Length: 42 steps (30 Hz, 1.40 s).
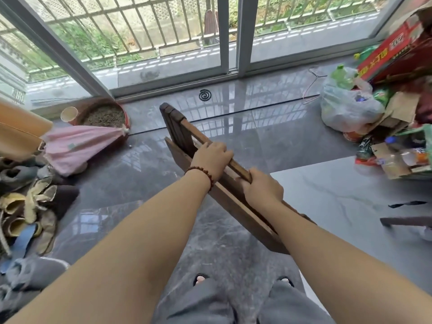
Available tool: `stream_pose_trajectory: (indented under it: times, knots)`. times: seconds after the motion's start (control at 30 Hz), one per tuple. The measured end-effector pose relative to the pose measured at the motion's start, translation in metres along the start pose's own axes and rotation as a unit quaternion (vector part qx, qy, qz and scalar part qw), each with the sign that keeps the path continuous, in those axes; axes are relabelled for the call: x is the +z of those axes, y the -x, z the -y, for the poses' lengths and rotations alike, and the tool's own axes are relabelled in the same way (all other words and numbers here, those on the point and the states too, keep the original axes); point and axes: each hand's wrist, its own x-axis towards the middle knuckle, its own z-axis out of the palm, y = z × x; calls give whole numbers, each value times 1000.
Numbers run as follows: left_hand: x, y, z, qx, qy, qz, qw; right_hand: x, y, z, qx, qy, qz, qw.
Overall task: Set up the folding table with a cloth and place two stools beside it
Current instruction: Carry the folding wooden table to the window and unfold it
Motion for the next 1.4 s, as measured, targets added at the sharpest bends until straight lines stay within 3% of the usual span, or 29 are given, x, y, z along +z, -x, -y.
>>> stream_pose_trajectory:
  times: [0.07, 0.13, 0.27, 0.3, 0.47, 0.6, 0.9, 1.1, 1.27, 1.33, 1.4]
  knots:
    - [2, 4, -12, -63, 109, -27, 992, -5, -6, -2, 14, -9, 6, 1000]
    - [5, 12, -28, -147, 246, -66, 956, -8, -9, -2, 26, -20, 16, 999]
    - [-3, 16, -60, -314, 531, -35, 786, -12, -7, 2, 33, -40, 61, 997]
    - [-5, 15, -67, -331, 557, -8, 762, -13, -4, 3, 25, -56, 77, 995]
    - [-16, 12, -83, -381, 530, 94, 752, -19, 12, -2, -45, -111, 120, 986]
    - [-17, 12, -86, -416, 545, 65, 725, -21, 11, -15, -37, -138, 145, 979]
    - [-11, 20, -97, -467, 556, 27, 687, -21, 28, -56, -44, -80, 192, 977]
    - [4, 31, -116, -520, 609, -73, 594, -21, 39, -56, -36, -108, 246, 963]
    - [20, 29, -109, -482, 689, -93, 532, -19, 41, -59, -23, -114, 221, 968]
    - [19, 26, -109, -478, 704, -94, 517, -21, 42, -59, -21, -112, 209, 971]
    - [19, 22, -110, -469, 703, -93, 527, -23, 40, -61, -17, -115, 197, 973]
